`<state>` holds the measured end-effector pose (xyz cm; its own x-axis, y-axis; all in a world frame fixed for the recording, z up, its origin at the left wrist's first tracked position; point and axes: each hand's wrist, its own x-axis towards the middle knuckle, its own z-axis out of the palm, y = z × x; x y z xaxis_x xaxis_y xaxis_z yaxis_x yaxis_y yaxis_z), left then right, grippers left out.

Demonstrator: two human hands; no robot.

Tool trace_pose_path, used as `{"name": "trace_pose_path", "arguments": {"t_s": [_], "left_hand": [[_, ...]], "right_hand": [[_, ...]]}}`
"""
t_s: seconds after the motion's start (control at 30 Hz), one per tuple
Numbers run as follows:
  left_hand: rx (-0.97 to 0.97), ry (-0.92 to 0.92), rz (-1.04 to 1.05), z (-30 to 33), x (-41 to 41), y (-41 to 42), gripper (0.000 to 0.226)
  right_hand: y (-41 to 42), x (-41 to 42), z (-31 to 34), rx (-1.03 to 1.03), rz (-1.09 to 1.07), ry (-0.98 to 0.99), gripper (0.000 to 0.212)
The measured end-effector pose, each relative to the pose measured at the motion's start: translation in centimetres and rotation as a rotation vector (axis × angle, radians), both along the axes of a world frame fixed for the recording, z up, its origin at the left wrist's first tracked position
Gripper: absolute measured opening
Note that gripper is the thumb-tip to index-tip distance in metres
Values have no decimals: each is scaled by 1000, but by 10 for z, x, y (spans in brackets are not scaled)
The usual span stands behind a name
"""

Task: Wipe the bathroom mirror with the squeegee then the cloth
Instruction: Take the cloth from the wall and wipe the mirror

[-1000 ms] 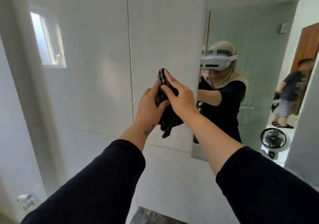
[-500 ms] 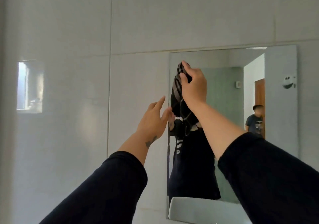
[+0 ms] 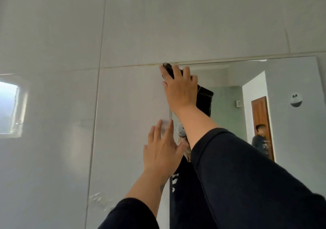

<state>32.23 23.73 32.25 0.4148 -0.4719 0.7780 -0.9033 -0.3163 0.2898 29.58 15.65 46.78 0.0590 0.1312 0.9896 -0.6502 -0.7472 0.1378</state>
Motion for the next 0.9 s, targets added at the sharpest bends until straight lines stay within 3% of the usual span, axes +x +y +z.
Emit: {"name": "trace_pose_path", "arguments": {"t_s": [0.57, 0.9], "left_hand": [[-149, 38, 80, -10, -3, -24, 104], [-171, 42, 113, -11, -1, -30, 110]], "right_hand": [[-86, -103, 12, 36, -33, -105, 38], [-145, -184, 12, 188, -61, -230, 36]]}}
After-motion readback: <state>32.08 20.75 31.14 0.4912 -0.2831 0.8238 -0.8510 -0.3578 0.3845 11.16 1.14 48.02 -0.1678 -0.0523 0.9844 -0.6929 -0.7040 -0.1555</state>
